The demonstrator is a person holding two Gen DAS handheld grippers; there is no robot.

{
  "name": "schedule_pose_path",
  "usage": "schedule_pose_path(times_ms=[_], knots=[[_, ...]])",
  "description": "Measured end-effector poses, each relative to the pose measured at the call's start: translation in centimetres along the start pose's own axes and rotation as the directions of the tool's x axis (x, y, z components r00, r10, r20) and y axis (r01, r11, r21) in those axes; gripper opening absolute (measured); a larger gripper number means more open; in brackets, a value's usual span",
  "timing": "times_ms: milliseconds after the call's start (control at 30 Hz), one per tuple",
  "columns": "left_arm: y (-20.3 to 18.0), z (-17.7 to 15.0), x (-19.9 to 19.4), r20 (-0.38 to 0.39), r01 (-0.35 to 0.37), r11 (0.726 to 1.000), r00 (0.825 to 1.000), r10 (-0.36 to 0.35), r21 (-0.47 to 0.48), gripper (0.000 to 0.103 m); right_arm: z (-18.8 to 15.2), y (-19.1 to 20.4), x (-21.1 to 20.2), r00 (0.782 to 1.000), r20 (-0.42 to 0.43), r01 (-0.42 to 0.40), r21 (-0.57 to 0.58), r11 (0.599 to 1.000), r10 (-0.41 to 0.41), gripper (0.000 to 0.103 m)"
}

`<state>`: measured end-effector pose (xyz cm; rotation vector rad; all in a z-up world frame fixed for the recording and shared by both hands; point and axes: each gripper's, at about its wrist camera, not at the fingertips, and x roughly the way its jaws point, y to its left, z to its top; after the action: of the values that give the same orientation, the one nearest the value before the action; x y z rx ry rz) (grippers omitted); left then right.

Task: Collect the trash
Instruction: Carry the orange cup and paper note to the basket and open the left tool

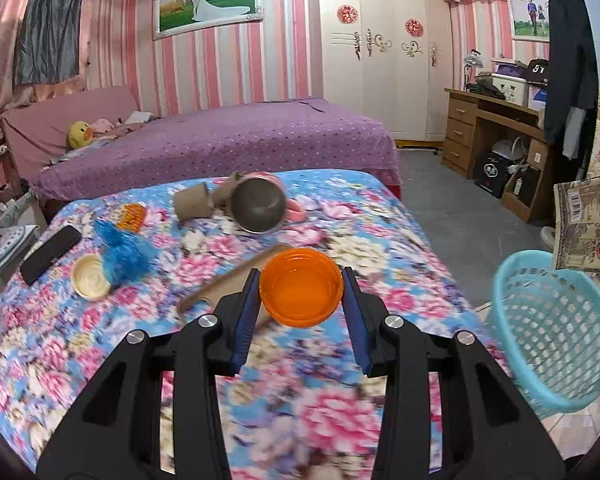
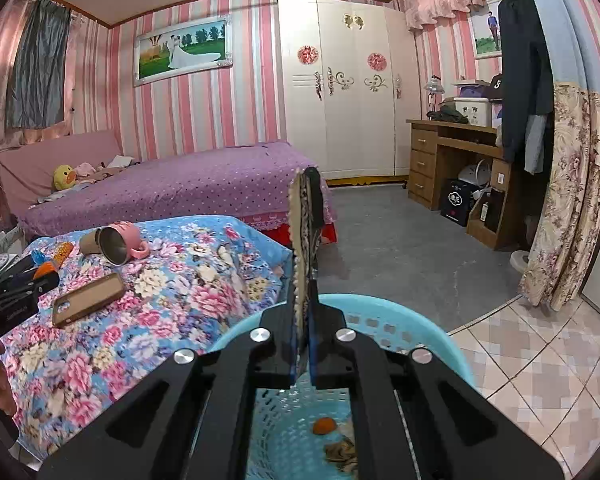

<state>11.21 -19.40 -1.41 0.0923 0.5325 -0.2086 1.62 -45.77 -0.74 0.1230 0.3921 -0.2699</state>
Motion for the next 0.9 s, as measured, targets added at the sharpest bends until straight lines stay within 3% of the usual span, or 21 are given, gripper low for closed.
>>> schedule_pose_path(times_ms=[433, 600, 900], knots=[[-8.5, -0.2, -0.3, 0.000, 0.111, 0.991, 0.994, -0.112, 0.074, 0.039, -2.0, -5.9, -0.1, 0.999, -0.027, 0.040, 0.046, 0.998, -0.039, 0.004], [-11.8, -0.9, 0.8, -0.041, 0.195, 0.978, 0.980, -0.192, 0.073, 0.039, -2.4, -7.3, 0.3, 0.998, -0.053, 0.045, 0.028, 0.999, -0.044, 0.004], [-17.5, -2.1, 2.5, -0.077, 0.244, 0.960, 0.969, -0.235, 0.136, 0.039, -3.4, -8.5, 1.2, 0.994, -0.100, 0.040, 0.006, 0.999, -0.039, 0.004]])
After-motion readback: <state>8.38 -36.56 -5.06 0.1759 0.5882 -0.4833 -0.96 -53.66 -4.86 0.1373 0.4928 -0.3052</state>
